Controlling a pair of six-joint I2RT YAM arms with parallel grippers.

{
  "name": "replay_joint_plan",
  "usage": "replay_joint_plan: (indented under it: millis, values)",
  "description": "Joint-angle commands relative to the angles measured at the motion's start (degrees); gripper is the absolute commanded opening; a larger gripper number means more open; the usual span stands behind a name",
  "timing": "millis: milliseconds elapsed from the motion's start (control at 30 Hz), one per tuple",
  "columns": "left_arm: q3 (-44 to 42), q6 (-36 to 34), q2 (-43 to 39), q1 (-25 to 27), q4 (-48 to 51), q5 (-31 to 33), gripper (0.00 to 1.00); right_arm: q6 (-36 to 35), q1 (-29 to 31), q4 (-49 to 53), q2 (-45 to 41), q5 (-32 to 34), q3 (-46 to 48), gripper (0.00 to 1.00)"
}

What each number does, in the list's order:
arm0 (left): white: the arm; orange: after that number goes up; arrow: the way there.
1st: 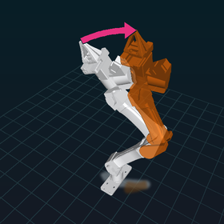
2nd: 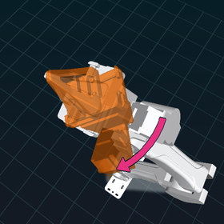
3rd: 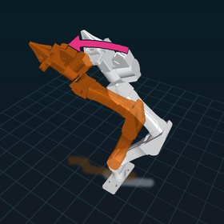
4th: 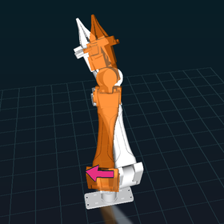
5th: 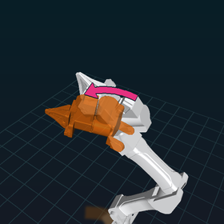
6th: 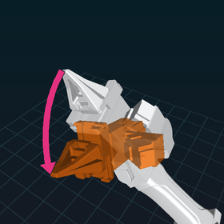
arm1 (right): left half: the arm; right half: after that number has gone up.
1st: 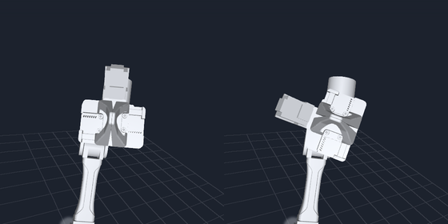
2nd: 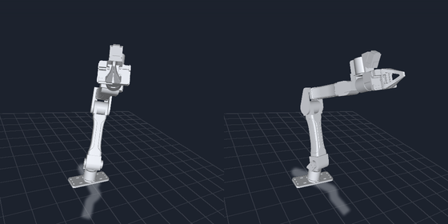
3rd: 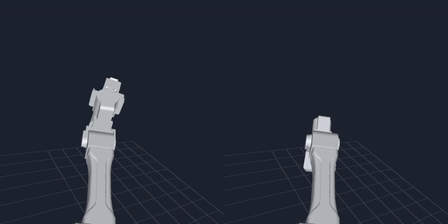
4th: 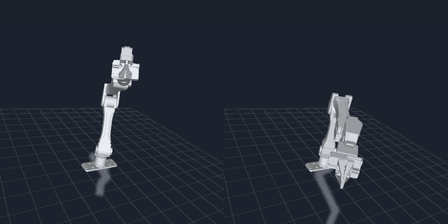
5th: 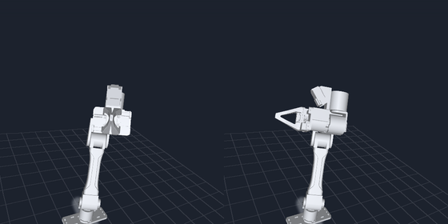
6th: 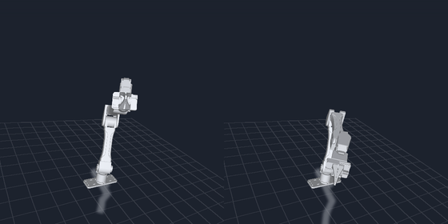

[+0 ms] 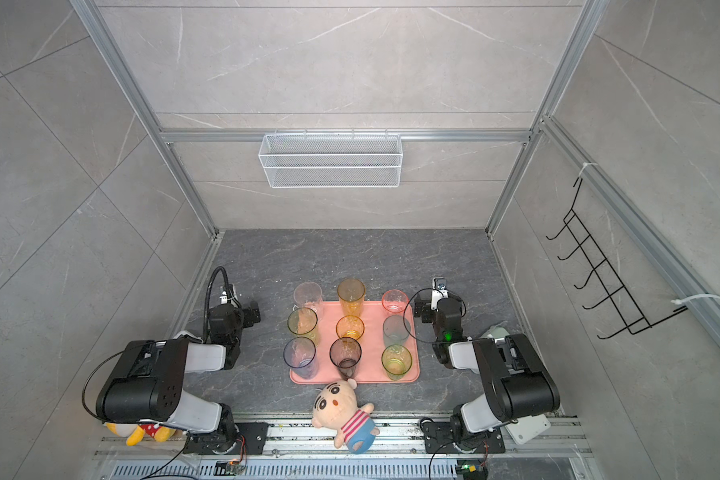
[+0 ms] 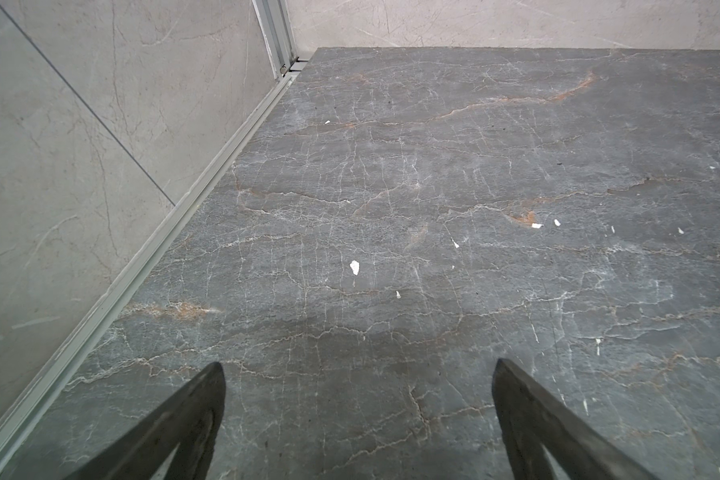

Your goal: Place the glasses into the tray

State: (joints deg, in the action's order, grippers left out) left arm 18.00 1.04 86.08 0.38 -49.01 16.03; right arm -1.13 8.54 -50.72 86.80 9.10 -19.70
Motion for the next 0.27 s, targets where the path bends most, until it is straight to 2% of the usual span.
replay_joint_plan:
  millis: [0, 233]
  values:
    - [1.33, 0.37, 0.14, -0.02, -2.58, -0.28, 1.0, 0.14, -0.26, -0.88, 0.21, -0.73, -0.29, 0.99]
    - [1.27, 0.37, 0.14, -0.01, -2.61, -0.26, 1.0, 0.06, -0.36, -1.14, 0.01, -0.75, -0.07, 0.99]
